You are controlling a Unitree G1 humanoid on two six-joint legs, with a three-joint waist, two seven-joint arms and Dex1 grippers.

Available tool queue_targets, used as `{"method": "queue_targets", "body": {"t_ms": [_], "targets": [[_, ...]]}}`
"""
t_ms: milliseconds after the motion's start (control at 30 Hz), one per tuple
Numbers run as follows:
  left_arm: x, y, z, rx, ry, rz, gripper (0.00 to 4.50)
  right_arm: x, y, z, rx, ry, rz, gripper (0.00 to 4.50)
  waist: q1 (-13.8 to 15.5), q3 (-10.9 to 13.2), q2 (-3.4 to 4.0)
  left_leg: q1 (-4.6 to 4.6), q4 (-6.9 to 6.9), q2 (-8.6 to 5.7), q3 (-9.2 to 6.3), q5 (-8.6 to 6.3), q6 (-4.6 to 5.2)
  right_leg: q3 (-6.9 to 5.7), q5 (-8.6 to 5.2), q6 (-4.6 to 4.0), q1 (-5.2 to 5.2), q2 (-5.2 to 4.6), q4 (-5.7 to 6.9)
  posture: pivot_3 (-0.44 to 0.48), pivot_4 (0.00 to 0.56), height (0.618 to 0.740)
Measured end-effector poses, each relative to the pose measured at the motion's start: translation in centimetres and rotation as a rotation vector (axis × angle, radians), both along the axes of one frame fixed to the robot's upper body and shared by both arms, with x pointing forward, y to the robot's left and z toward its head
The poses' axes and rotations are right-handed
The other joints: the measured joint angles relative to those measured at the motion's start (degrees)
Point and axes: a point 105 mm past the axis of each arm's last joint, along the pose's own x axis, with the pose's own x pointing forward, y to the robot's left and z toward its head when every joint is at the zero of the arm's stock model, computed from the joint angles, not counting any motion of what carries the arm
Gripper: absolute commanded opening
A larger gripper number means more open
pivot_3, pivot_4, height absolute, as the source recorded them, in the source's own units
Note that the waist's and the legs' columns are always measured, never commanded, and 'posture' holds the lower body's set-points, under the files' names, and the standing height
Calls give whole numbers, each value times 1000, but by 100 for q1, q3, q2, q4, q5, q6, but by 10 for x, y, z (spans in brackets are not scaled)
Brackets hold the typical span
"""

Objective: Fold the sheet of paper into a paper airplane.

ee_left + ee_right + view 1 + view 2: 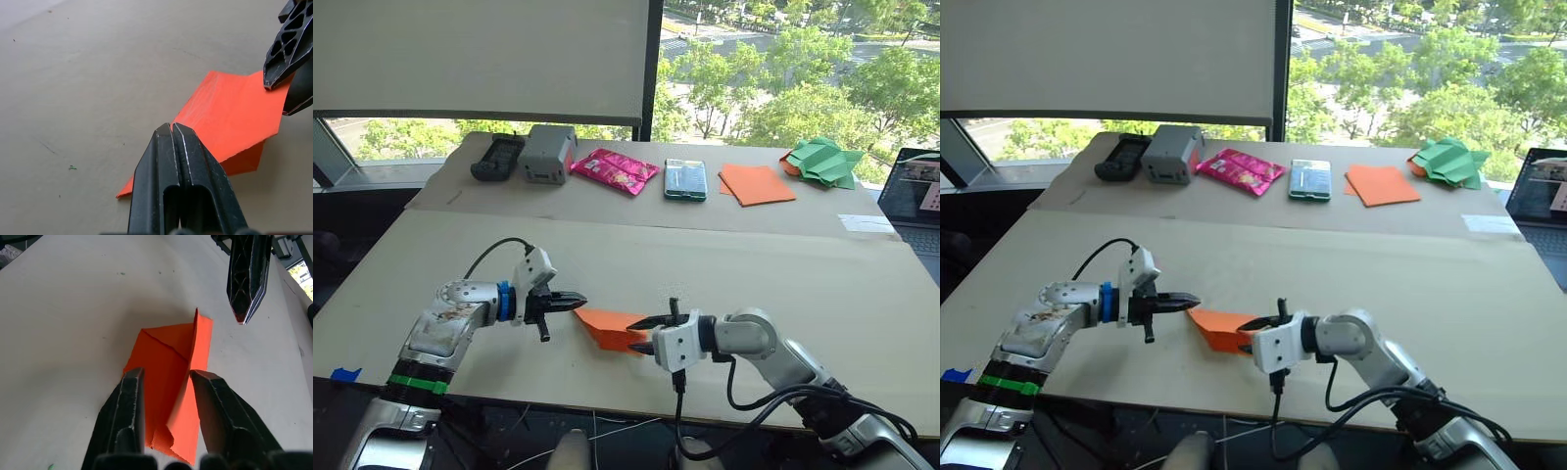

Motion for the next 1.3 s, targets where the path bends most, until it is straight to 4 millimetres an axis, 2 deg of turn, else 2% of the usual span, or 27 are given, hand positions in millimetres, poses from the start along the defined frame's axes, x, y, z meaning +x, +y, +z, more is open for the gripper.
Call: {"method": "queue_targets", "body": {"t_ms": [167,367,567,700,833,1033,1200,1300], "targets": [[3,-3,-22,78,-6,-33,0,2,0,5,27,15,-55,2956,7,0,1,0,0,0,1,0,1,1,0,0,-1,0,2,0,150,702],[5,-9,-23,134,-79,-97,0,-4,4,24,103,25,-111,2956,31,-10,10,8,1,0,1,-8,-13,0,0,0,15,0,-3,0,150,702],[1,-14,-22,137,-92,-133,0,-11,-2,15,76,50,-140,2956,27,-11,11,9,2,0,2,-20,-32,0,-1,1,17,-1,-4,0,150,702],[-9,-32,-23,100,-69,-193,0,-15,-4,7,66,77,-166,2956,20,-11,10,6,3,0,2,-17,-27,0,-1,1,17,0,-3,0,150,702],[-13,-37,-20,93,-57,-211,0,-15,-1,11,88,72,-174,2956,-3,-11,10,10,2,1,2,-15,-25,0,-1,1,17,-1,-1,0,150,702],[-11,-29,-27,117,-52,-197,0,-16,-2,8,76,74,-181,2956,7,-12,11,11,3,1,2,-17,-27,0,-1,1,18,-1,-5,0,150,702],[-1,-7,-24,139,-62,-135,0,-15,-6,5,39,63,-183,2956,-25,-13,12,17,1,2,1,-22,-35,-1,-1,0,17,-1,-3,0,150,702],[-1,-4,-24,143,-67,-134,0,-17,-5,3,32,59,-172,2956,-28,-14,14,17,1,2,1,-22,-35,-1,-1,0,17,-1,-4,0,150,702]]}}
